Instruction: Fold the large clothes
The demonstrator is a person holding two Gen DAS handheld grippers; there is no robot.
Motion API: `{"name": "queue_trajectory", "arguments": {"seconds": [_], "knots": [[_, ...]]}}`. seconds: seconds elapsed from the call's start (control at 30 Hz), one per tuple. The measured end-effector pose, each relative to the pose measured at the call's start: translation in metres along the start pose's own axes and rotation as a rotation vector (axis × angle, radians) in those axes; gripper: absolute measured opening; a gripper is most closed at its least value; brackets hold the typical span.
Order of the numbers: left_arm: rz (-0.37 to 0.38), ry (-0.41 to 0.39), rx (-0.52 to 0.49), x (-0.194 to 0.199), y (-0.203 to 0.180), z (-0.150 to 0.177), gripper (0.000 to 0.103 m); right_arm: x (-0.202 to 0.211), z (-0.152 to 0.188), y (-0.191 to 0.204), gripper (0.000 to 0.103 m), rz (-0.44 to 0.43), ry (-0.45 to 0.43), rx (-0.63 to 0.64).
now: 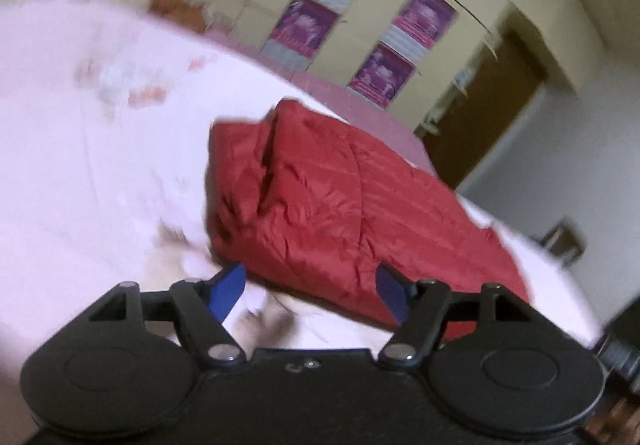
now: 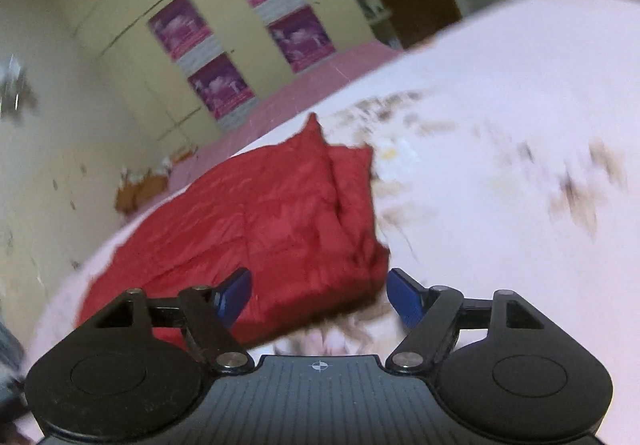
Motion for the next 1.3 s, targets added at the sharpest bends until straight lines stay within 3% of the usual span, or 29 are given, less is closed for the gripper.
{"name": "queue_trajectory", "arguments": {"seconds": [0.2, 0.23, 0.4, 0.5, 0.57, 0.67, 0.77, 0.93, 1.3], "knots": [[0.055, -0.053, 0.290, -0.041, 0.026, -0.002, 0.062, -0.017, -0.004, -0.025, 0.071, -0.052, 0.000, -0.282], [0.059, -0.063, 0.303, -0.043, 0.029, -0.005, 0.060, -0.024, -0.006, -0.026, 0.065, -0.064, 0.004, -0.308], [0.048, -0.068, 0.289, -0.061, 0.029, -0.020, 0.057, -0.049, -0.014, -0.018, 0.064, -0.070, 0.000, -0.322], [0.017, -0.054, 0.249, -0.071, 0.027, -0.024, 0.044, -0.067, -0.021, -0.012, 0.063, -0.052, -0.008, -0.296], [0.014, -0.037, 0.232, -0.077, 0.027, -0.024, 0.033, -0.076, -0.024, -0.010, 0.041, -0.026, 0.009, -0.270], [-0.007, -0.032, 0.174, -0.075, 0.018, -0.027, 0.025, -0.083, -0.026, -0.008, 0.020, -0.047, 0.033, -0.250], [-0.002, -0.043, 0.154, -0.065, 0.008, -0.028, 0.020, -0.072, -0.031, 0.000, 0.013, -0.054, 0.016, -0.191], [0.018, -0.041, 0.143, -0.048, -0.012, -0.016, 0.018, -0.046, -0.036, -0.001, 0.012, -0.062, 0.002, -0.139], [0.041, -0.006, 0.185, 0.003, -0.060, 0.071, 0.018, 0.066, -0.025, -0.060, 0.012, -0.047, 0.033, -0.035]]}}
Point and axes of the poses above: each gripper's, at about its wrist camera, not at the fingertips, and x roughly against the way its jaws point, y to its left, z to its underside, the point moved 7 cm from there along -x, roughly the way its jaws point
